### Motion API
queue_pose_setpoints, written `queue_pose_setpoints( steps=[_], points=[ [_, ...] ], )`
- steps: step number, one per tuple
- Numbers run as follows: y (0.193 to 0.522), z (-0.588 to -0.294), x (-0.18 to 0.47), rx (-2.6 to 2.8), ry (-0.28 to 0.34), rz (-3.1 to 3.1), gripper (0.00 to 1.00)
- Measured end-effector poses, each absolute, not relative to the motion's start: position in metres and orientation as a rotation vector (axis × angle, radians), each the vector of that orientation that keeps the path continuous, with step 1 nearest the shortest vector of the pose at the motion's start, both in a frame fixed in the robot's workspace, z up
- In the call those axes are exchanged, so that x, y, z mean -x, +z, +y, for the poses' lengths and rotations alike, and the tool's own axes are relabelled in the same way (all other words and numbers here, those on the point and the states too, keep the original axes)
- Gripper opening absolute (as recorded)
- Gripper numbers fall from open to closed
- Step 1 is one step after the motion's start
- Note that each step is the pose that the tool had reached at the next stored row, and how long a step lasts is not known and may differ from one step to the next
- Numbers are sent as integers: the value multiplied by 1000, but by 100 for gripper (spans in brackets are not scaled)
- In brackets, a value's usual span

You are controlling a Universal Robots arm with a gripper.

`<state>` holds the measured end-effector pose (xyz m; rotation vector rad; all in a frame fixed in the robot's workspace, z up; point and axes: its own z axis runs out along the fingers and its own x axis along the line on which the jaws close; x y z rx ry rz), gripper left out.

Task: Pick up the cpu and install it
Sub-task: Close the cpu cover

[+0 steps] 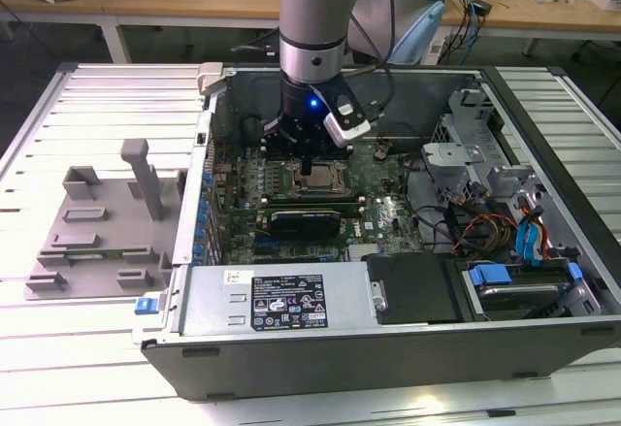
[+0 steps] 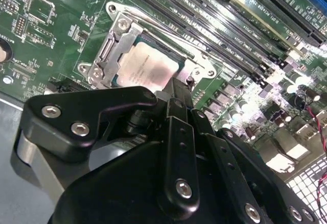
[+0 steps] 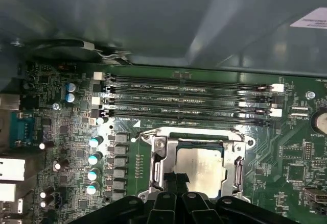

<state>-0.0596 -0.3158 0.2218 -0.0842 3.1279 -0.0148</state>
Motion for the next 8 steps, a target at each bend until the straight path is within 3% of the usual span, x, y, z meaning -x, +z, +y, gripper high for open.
queue_pose_setpoints(
  steps=[8],
  points=[
    [214, -316, 66, 85, -15, 3116, 11]
  ],
)
